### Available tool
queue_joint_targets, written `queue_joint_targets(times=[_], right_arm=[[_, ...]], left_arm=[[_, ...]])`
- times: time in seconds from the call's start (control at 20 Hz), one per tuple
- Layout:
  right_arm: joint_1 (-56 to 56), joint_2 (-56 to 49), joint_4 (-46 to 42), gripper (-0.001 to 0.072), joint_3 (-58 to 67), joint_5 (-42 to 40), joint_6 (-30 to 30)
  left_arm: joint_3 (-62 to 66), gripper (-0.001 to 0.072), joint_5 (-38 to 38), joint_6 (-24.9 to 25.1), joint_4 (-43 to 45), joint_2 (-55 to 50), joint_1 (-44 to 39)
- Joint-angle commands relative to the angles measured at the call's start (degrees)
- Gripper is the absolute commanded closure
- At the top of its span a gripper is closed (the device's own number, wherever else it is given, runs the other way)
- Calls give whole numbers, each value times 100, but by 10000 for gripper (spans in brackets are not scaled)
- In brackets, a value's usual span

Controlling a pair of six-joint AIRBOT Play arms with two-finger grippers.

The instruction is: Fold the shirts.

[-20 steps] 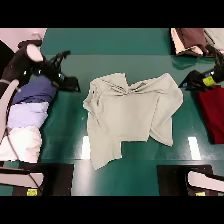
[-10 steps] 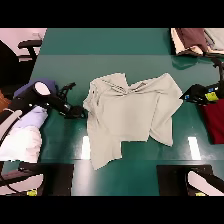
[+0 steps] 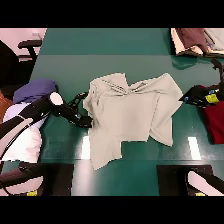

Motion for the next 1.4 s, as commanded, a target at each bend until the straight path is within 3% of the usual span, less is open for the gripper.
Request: queue_joint_targets(times=[0.0,0.15,0.2,0.25,0.35,0.45,0.55,0.65,0.7,0.95,1.0,1.05,1.1,1.15,1.2,1.35], right_arm=[[-275,22,-61,262,-280,330,4],[-833,321,-522,242,-1528,304,4],[-1010,431,-645,143,-2033,229,4],[-1165,490,-601,131,-2490,157,4],[-1329,555,-428,142,-3340,-50,0],[-1327,557,-28,209,-3941,-385,-131],[-1316,557,511,211,-4291,-680,-234],[-1316,555,623,225,-4411,-901,-243],[-1316,555,636,269,-4404,-953,-240],[-831,555,737,286,-4400,-940,-240],[-568,555,726,303,-4398,-981,-240],[-319,555,726,439,-4398,-1034,-240],[-70,557,726,505,-4393,-1073,-240],[122,557,728,640,-4380,-1084,-240],[262,566,723,693,-4315,-1054,-240],[385,1038,726,694,-3567,-826,-236]], left_arm=[[140,678,-129,-37,15,59,66],[319,678,-70,-37,59,575,343],[356,678,-68,-37,96,737,411],[369,678,-63,-37,151,866,428],[376,678,-131,-42,157,970,426],[376,678,-136,-74,153,977,426],[376,678,-133,-79,151,977,426],[376,677,-129,-79,153,977,426],[376,678,-120,-79,153,977,426],[376,678,-83,-81,144,977,426],[376,678,-103,-81,144,981,426],[380,678,-116,-79,146,990,426],[398,678,-120,-79,155,1001,428],[424,678,-125,-85,203,1032,428],[457,679,-116,-129,302,1143,428],[876,679,-216,-601,1178,1746,428]])
